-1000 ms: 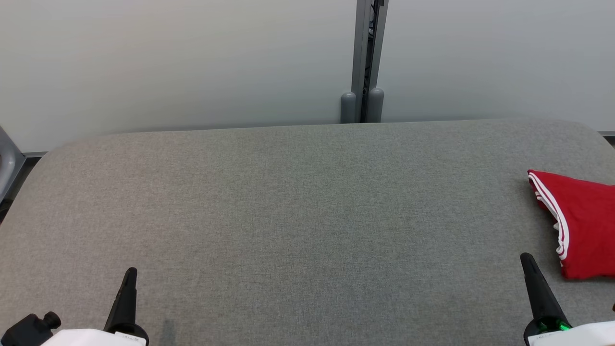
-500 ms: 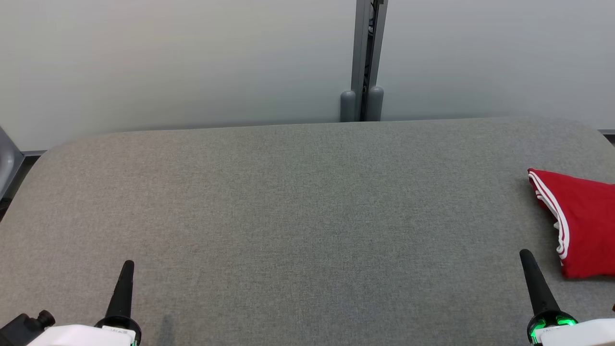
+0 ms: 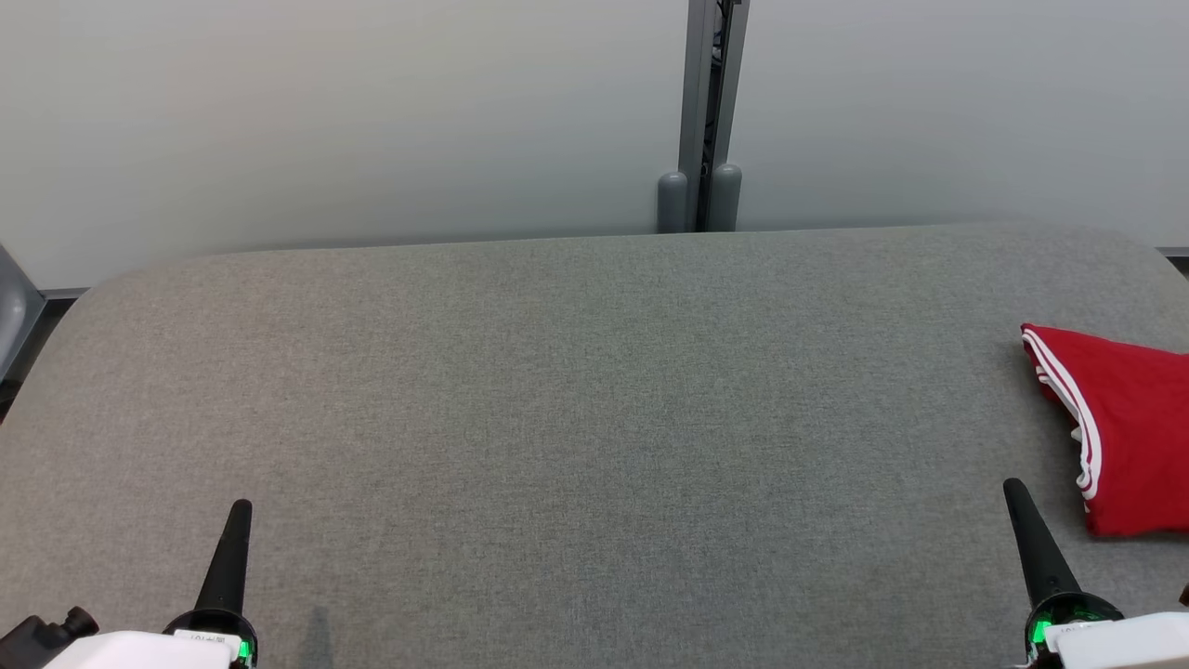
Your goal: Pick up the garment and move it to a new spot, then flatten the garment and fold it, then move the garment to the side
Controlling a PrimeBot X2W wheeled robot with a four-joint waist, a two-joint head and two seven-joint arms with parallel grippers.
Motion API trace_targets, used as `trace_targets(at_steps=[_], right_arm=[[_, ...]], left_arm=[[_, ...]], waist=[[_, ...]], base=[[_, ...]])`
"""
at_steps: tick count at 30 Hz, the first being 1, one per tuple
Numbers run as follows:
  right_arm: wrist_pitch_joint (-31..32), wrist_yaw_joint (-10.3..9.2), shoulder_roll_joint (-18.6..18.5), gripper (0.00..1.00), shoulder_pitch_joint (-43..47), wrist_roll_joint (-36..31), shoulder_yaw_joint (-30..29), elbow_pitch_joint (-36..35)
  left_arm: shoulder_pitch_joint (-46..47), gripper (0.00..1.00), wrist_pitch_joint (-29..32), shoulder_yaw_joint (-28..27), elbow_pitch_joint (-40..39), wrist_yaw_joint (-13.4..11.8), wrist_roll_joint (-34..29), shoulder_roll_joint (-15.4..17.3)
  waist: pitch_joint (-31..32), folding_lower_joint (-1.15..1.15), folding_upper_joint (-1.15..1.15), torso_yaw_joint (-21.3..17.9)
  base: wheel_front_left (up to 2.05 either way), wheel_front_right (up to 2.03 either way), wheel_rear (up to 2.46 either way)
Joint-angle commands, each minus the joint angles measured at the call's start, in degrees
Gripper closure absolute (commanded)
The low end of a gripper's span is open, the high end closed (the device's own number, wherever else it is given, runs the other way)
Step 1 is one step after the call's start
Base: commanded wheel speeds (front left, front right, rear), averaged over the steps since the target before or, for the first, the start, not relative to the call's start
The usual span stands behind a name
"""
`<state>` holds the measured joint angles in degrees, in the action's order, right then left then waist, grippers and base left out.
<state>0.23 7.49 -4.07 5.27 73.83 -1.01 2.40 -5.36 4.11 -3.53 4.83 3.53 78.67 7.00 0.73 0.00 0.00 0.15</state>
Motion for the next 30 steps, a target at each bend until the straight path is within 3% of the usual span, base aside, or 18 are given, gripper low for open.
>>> trace_targets(at_steps=[1,30], right_arm=[[0.3,0.01,-0.3,1.00,-0.9,1.5,0.1,-0.3],[1.0,0.00,0.3,1.00,-2.0,14.2,0.5,1.4]], left_arm=[[1.7,1.00,0.5,-0.7,-0.2,0.5,1.2,0.2],[2.5,1.00,4.2,-4.5,0.3,3.1,11.2,-2.2]], waist=[[0.0,0.00,0.00,0.0],[-0.5,0.00,0.00,-0.1]], base=[[0.00,0.00,0.00],[0.00,0.00,0.00]])
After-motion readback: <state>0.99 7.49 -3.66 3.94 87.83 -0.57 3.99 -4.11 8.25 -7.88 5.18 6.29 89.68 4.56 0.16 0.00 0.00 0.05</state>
